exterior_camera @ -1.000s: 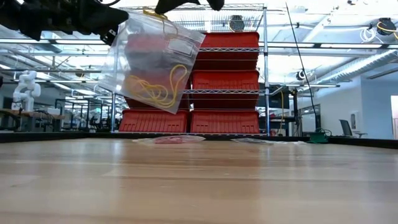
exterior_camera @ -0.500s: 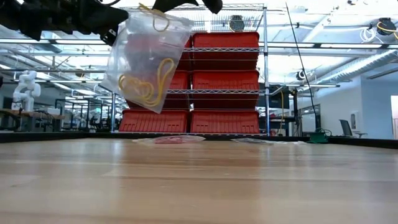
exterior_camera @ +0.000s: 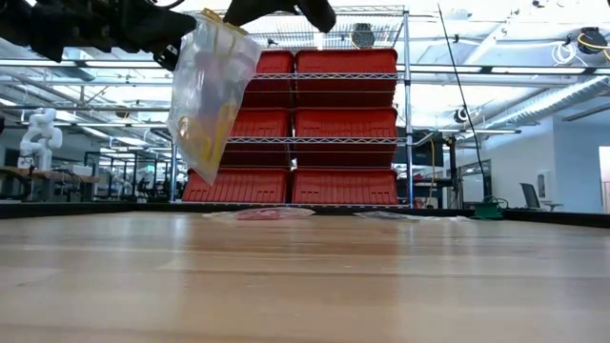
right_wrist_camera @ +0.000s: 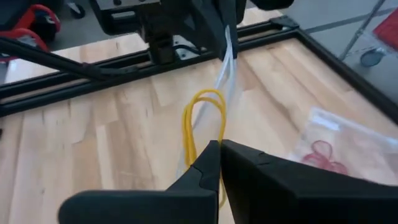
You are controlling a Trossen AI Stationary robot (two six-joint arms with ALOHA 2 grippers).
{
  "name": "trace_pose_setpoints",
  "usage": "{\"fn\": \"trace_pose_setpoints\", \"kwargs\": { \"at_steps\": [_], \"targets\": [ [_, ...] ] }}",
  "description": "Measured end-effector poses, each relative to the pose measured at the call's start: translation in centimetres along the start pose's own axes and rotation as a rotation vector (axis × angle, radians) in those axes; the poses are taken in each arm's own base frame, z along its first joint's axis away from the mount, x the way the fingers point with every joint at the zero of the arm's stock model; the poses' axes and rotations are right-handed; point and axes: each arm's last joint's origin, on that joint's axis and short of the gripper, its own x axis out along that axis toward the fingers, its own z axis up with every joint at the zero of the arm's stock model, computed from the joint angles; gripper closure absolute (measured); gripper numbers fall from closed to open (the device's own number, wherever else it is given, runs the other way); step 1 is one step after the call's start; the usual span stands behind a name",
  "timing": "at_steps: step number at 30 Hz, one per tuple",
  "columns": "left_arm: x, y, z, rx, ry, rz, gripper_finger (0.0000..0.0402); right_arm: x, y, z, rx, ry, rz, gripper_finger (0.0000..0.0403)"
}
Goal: Sort rubber bands
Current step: Put the yellow rubber band into the zip bag
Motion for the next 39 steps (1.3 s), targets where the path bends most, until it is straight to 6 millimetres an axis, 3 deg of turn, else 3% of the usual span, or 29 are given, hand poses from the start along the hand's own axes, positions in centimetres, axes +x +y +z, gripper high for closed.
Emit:
{"fn": "trace_pose_setpoints", "kwargs": {
  "at_steps": [17, 24, 39],
  "targets": [
    [0.8, -0.3, -0.4, -0.008, 0.028, -0.018, 0.0401, 0.4, 0.2, 0.6, 0.120, -0.038, 0.078, 0.0403],
    [0.9, -0.6, -0.4, 0.014, 0.025, -0.010, 0.0401, -0.8, 0.9, 1.5, 0.129, -0.069, 0.102, 0.0403],
    [0.9, -0.6, -0.4, 0.014, 0.025, -0.010, 0.0401, -0.5, 0.2, 0.5, 0.122, 0.002, -0.022, 0.0403]
  ]
}}
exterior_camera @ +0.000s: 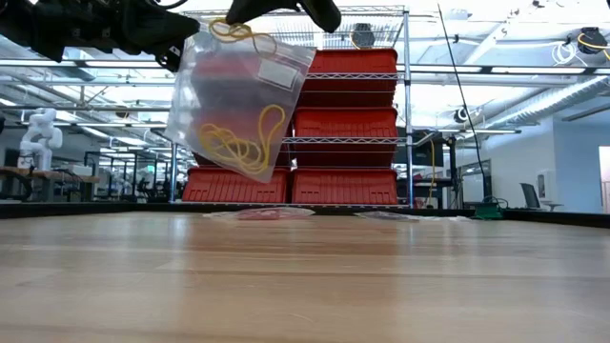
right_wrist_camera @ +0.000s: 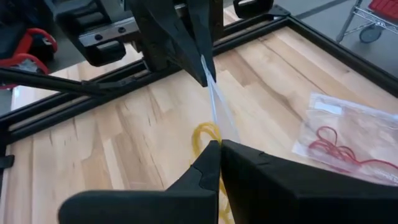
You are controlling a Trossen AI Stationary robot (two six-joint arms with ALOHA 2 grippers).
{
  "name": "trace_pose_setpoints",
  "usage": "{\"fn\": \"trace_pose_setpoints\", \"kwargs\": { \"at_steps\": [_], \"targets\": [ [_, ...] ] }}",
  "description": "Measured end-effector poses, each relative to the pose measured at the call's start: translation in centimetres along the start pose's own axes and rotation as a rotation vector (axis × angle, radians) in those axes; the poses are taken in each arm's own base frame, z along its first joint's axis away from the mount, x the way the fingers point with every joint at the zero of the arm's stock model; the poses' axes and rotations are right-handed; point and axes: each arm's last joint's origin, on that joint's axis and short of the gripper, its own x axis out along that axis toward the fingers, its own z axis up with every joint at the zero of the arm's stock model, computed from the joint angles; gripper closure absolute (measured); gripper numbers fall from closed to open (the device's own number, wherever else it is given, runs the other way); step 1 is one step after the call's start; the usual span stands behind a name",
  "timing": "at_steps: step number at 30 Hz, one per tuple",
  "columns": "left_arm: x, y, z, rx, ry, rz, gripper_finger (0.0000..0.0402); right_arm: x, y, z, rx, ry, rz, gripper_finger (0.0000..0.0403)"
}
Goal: Sort rubber bands
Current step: Put the yellow rubber band into the zip bag
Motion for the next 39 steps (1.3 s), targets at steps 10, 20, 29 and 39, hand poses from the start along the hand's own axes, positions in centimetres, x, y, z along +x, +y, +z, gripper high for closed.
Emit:
{"fn": "trace_pose_setpoints", "kwargs": {
  "at_steps": [10, 20, 29, 39],
  "targets": [
    [0.0, 0.0, 0.0, 0.000, 0.002, -0.001, 0.0401, -1.3, 0.2, 0.8, -0.055, -0.039, 0.028, 0.0403],
    [0.0, 0.0, 0.0, 0.000, 0.002, 0.000, 0.0401, -4.3, 1.3, 2.2, -0.147, -0.085, -0.060, 0.0403],
    [0.0, 0.0, 0.0, 0.000, 0.000, -0.001, 0.0401, -3.6, 1.2, 1.0, -0.151, -0.033, -0.133, 0.0403],
    [0.0, 0.0, 0.0, -0.001, 0.000, 0.000, 0.0401, -2.4, 1.6, 0.2, -0.134, 0.010, -0.099, 0.0403]
  ]
}}
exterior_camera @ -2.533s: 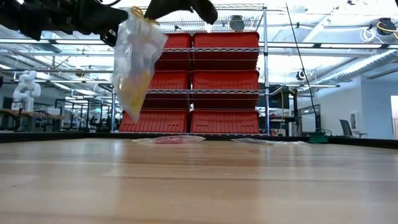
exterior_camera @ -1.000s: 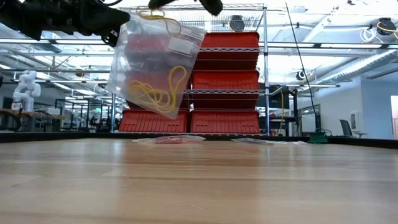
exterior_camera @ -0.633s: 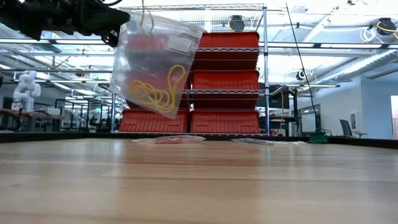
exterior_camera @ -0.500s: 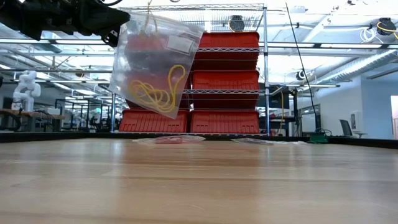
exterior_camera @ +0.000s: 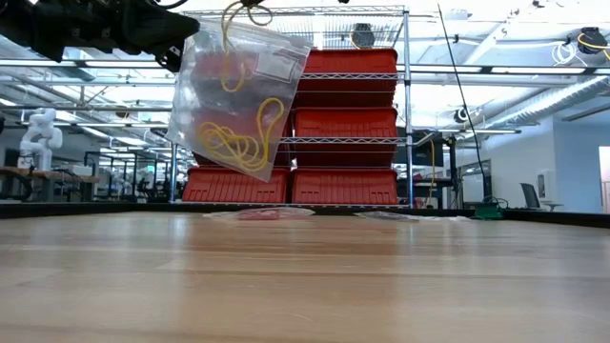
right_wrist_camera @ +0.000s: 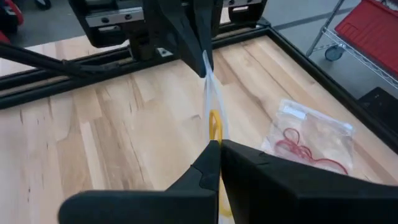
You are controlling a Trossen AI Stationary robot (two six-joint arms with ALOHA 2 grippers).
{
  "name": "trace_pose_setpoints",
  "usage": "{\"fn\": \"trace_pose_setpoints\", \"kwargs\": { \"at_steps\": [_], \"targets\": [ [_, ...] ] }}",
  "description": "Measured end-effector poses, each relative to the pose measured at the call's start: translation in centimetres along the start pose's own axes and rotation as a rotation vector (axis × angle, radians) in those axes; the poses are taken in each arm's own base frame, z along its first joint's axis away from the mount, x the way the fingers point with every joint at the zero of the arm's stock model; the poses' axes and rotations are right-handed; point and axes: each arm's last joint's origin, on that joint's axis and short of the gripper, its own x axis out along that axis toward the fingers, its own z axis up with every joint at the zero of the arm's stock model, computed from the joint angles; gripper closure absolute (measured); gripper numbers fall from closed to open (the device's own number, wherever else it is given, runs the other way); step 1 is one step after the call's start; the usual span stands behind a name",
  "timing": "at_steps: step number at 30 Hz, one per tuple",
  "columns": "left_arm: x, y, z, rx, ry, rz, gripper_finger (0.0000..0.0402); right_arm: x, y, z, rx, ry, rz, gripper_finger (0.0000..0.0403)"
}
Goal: Sort rubber bands
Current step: Put the yellow rubber band into the zip bag
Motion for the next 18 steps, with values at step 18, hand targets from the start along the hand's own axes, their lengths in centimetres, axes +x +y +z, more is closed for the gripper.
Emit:
{"fn": "trace_pose_setpoints", "kwargs": {
  "at_steps": [18],
  "targets": [
    [0.0, 0.0, 0.0, -0.001, -0.002, 0.004, 0.0401, 3.0, -0.2, -0.8, 0.009, 0.053, 0.013, 0.0403]
  ]
}}
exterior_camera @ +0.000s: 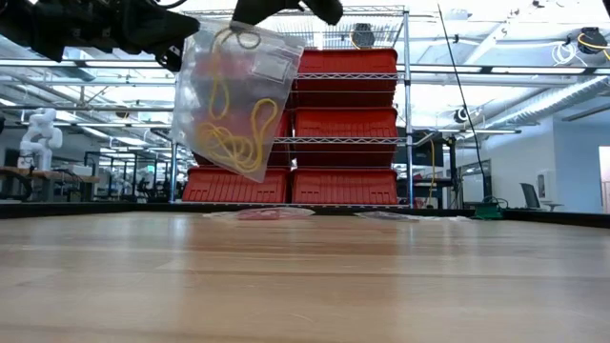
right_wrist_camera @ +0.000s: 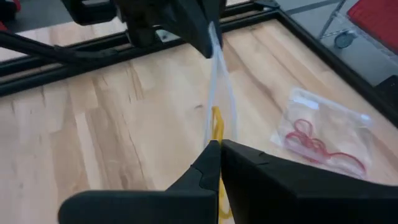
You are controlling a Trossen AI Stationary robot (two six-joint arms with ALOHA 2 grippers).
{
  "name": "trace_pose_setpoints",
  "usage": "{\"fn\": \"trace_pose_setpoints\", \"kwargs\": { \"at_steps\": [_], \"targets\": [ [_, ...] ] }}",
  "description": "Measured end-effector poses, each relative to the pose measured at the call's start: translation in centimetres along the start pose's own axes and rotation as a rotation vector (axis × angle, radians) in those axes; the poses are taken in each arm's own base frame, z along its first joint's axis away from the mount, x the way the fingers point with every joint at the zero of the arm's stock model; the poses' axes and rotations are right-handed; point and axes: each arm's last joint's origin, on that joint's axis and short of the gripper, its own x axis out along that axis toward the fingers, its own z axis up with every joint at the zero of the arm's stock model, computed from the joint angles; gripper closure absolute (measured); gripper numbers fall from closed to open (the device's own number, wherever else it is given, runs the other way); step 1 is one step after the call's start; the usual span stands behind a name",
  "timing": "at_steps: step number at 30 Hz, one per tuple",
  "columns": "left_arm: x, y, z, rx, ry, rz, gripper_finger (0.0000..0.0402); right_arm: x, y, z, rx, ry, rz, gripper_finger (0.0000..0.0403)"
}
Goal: Sort rubber bands
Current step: Put the yellow rubber band into the zip bag, then close the transparent zip bag
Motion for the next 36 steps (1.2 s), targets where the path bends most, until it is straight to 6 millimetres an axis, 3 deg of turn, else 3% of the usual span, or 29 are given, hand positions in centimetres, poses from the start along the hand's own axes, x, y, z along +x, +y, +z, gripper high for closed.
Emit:
{"fn": "trace_pose_setpoints", "kwargs": {
  "at_steps": [4, 8, 16, 21, 26, 34, 36],
  "targets": [
    [0.0, 0.0, 0.0, -0.003, 0.000, 0.000, 0.0401, 1.4, -0.5, -0.1, 0.019, 0.035, 0.028, 0.0400],
    [0.0, 0.0, 0.0, -0.003, 0.000, 0.000, 0.0401, 1.9, -0.9, 0.1, 0.044, 0.054, 0.048, 0.0371],
    [0.0, 0.0, 0.0, 0.000, 0.002, -0.001, 0.0401, 1.0, -1.0, 1.0, 0.020, 0.013, 0.093, 0.0263],
    [0.0, 0.0, -0.1, -0.003, 0.010, -0.002, 0.0401, -0.2, -1.4, 1.2, -0.025, 0.037, 0.111, 0.0241],
    [0.0, 0.0, -0.2, -0.007, 0.023, -0.002, 0.0401, -1.5, -1.6, 0.9, -0.088, 0.082, 0.099, 0.0277],
    [0.9, 0.2, -1.1, -0.021, 0.077, -0.003, 0.0401, -3.2, 0.5, -1.1, -0.250, 0.118, 0.089, 0.0386],
    [1.1, 0.3, -1.2, -0.019, 0.077, -0.001, 0.0401, -3.8, 1.1, -1.6, -0.280, 0.123, 0.079, 0.0398]
  ]
}}
